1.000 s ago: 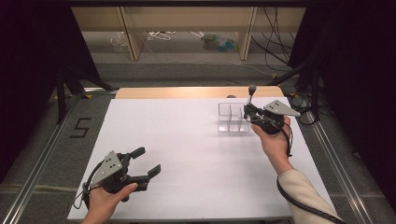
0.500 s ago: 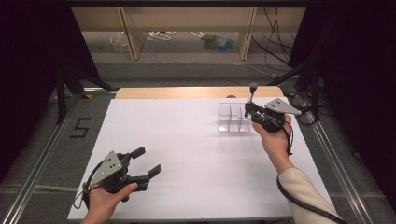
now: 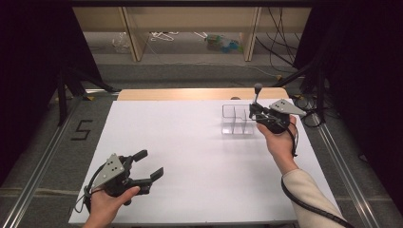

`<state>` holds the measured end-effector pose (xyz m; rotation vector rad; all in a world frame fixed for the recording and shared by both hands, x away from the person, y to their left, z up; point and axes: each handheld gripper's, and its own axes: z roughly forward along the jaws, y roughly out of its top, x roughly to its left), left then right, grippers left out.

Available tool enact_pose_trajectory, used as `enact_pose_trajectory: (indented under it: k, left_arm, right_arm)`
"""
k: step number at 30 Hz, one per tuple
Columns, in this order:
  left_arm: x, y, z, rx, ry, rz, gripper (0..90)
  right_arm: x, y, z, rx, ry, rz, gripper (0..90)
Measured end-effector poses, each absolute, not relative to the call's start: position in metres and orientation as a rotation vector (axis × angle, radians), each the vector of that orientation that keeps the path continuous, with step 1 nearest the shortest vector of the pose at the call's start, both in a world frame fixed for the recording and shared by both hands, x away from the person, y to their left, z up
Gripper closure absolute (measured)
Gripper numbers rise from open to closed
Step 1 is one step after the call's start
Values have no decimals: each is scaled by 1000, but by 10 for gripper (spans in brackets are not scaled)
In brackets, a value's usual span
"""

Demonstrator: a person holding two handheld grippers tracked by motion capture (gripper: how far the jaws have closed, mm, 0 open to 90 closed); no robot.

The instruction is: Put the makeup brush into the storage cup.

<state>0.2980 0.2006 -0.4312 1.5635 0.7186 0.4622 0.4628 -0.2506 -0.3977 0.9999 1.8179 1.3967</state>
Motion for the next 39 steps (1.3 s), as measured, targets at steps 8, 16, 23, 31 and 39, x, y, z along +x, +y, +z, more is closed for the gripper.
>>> enact_pose_trajectory:
  k: [8,16,23,31,39]
  left_arm:
    - [298,201,-431,1563,720,462,152]
    - [298,201,-431,1563,720,461,152]
    - [298,201,-431,1564,720,461,152]
    - [298,201,-431,1563,720,461,152]
    - [298,201,-432,1564,720,460,153]
  right_arm:
    - [465,-252,-398,1006,1819,1398,795]
    - [466,-253,-398,1015,1809,1391,795]
    - [468,-254,-398,1017,1810,1396,795]
    - [469,-256,-398,1028,1813,1369,794]
    - [472,-256,-398,1028,1793,1380,794]
